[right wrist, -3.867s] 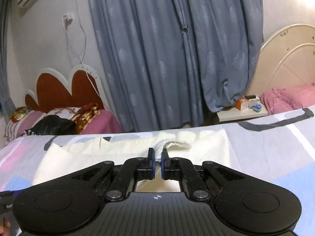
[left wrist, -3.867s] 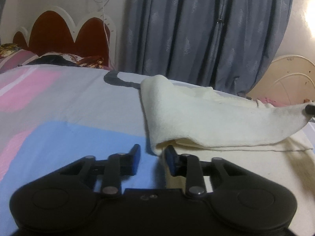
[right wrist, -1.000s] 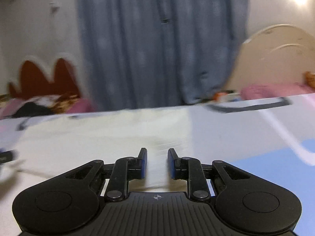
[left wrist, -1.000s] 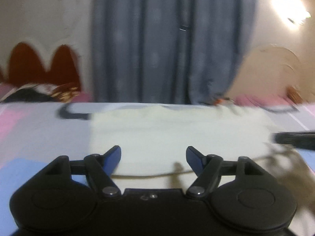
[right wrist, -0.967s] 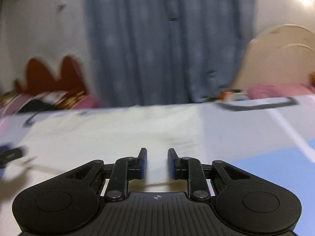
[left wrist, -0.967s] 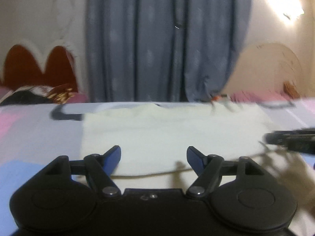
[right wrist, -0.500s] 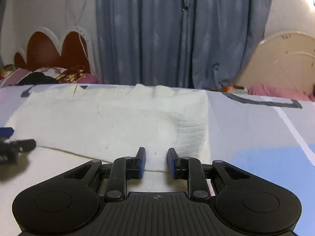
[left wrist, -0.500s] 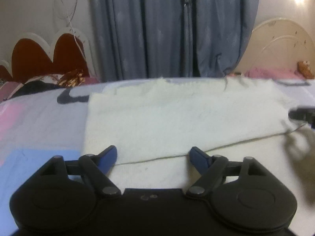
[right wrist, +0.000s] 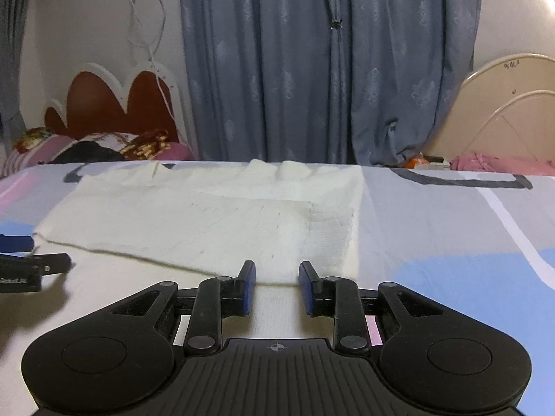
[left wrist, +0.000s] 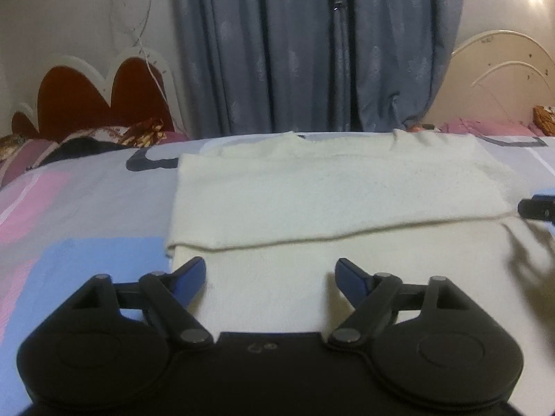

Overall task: Fold small clothes
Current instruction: 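Move both grippers back toward the sweater hem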

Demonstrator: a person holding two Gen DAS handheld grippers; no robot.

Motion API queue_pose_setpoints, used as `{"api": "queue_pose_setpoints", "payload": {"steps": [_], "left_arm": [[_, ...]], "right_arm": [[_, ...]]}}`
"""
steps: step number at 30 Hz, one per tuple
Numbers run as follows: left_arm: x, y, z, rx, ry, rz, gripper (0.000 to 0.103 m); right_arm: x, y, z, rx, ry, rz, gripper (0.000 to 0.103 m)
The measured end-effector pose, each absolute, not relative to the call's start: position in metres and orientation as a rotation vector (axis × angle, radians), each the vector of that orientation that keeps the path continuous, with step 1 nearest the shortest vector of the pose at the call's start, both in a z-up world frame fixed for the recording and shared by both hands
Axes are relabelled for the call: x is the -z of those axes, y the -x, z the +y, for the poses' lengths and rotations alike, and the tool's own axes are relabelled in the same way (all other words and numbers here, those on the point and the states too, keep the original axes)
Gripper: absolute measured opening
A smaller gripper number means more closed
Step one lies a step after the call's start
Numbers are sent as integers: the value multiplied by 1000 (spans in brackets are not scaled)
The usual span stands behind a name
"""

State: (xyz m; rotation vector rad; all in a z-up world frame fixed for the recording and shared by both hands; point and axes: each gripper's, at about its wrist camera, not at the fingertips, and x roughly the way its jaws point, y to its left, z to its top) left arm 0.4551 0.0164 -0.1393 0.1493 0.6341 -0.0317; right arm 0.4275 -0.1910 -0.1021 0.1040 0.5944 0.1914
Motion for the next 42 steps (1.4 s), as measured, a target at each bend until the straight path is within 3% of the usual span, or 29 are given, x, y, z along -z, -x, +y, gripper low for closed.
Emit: {"api": "queue_pose_setpoints", "payload": {"steps": [2,3,5,24,28,36,42], "left_arm": [[139,-440,17,33,-144,624,90],[140,-435,17,34,-141,631,90],[143,-431,16,30,-141,651,88],[123,-265,44,49,-119,655,89],[130,-240,61,34,-107,710,78],[134,-198,73,38,-100,753,75],[137,-182,86,63,-50,796,63]], "right_arm": [[87,-405,-196,-188,-100,589,30],[81,-394,-202,-186,-105,580,41],[78,-381,-207,-187,-112,572,50],[34,-219,-196,-198,-140,592,50],[41,-185,-202,-153,-152,636,50],[50,-131,-210,-112,-202,705,50],[48,-97,-214,-108,-198,717,50]]}}
